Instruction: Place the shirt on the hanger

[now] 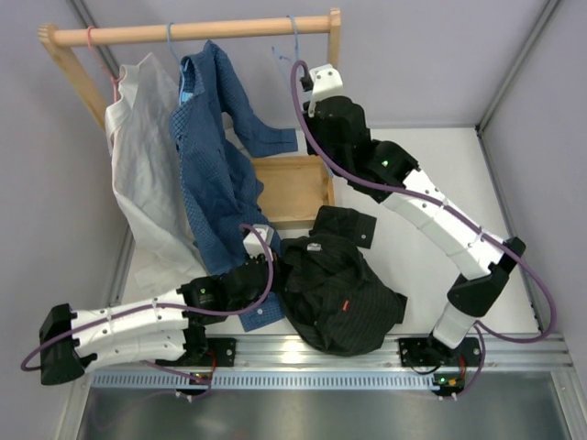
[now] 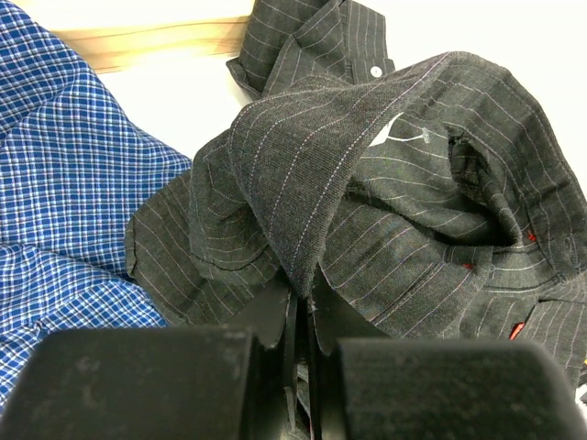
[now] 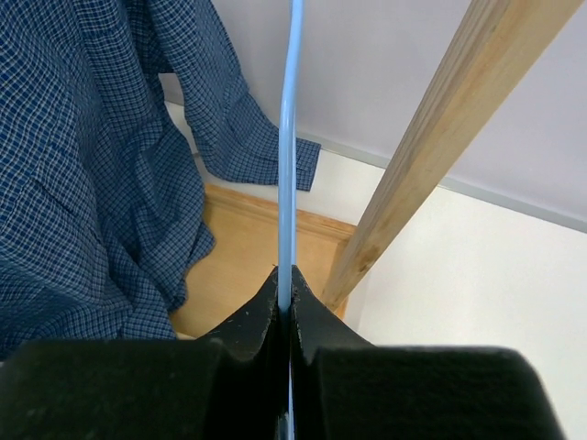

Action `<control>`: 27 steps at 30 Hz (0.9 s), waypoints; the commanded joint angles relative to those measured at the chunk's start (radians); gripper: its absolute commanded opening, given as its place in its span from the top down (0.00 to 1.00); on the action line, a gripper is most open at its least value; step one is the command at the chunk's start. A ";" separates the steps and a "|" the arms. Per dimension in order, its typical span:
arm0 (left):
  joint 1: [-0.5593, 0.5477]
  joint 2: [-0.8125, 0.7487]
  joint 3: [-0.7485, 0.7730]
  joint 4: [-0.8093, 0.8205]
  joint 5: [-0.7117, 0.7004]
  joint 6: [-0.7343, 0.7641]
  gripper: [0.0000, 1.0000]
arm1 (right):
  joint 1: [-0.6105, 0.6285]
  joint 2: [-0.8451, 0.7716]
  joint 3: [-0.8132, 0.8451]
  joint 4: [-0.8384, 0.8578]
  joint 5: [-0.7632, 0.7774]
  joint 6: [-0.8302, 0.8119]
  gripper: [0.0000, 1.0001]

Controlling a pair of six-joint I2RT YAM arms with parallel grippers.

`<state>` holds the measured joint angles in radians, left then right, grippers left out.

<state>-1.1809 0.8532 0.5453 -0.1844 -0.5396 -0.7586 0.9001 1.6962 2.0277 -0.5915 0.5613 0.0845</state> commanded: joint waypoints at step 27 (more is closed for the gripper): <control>-0.003 0.058 0.128 -0.053 -0.062 -0.001 1.00 | -0.006 -0.325 -0.208 0.122 -0.251 -0.040 1.00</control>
<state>-1.1809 0.8848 0.6052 -0.2424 -0.5629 -0.7578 0.8982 1.5028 1.8927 -0.4942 0.3733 0.0288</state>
